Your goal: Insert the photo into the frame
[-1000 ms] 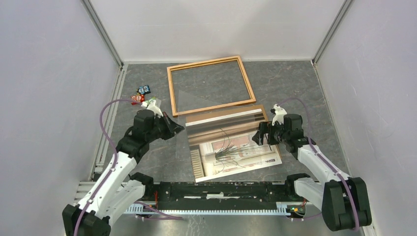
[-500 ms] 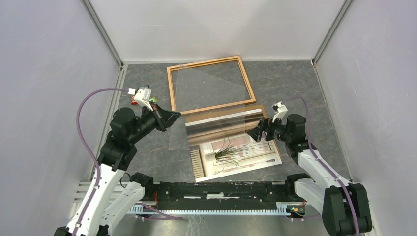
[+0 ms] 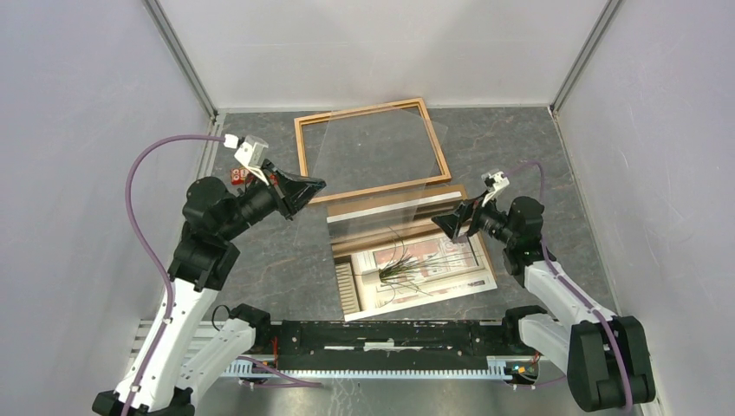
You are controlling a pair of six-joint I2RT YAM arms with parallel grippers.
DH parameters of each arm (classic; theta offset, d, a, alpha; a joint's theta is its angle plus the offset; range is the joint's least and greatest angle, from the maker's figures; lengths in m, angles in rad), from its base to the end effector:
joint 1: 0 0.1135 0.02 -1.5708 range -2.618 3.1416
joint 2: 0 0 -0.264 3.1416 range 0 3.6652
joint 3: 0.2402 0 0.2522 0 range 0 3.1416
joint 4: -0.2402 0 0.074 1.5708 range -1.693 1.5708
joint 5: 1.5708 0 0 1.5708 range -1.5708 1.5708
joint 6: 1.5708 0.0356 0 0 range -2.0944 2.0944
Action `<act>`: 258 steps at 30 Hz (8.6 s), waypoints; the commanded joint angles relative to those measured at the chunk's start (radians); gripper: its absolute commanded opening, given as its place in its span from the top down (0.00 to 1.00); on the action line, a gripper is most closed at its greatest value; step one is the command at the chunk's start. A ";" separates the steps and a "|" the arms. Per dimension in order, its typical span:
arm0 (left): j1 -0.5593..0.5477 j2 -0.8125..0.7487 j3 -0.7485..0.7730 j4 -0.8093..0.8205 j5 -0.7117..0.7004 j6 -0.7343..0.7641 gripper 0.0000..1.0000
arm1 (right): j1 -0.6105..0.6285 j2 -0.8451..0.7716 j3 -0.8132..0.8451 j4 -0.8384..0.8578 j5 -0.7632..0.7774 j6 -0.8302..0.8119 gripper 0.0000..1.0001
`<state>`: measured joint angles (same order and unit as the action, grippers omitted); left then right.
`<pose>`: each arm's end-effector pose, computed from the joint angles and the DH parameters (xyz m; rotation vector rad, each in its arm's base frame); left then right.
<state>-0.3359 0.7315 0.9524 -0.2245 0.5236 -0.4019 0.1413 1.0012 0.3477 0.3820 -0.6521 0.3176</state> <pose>0.1397 -0.0676 0.4017 0.3756 1.6195 -0.9785 0.2020 0.0506 0.2071 -0.3061 1.8585 0.9159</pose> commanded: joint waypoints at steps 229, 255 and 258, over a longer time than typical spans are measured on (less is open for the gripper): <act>0.363 1.183 0.108 0.642 -0.290 -0.419 0.00 | -0.027 1.324 1.370 -0.229 -0.173 0.246 1.00; 0.308 1.231 0.120 0.669 -0.282 -0.440 0.00 | -0.010 1.272 1.268 -0.039 -0.262 0.523 1.00; 0.308 1.226 0.113 0.669 -0.290 -0.439 0.00 | -0.009 1.255 1.240 0.011 -0.268 0.568 1.00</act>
<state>-0.0040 1.9465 1.0573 0.4164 0.2157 -0.8139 0.1131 2.3363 1.6196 0.2592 -0.8574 0.7860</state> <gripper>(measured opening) 0.995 0.007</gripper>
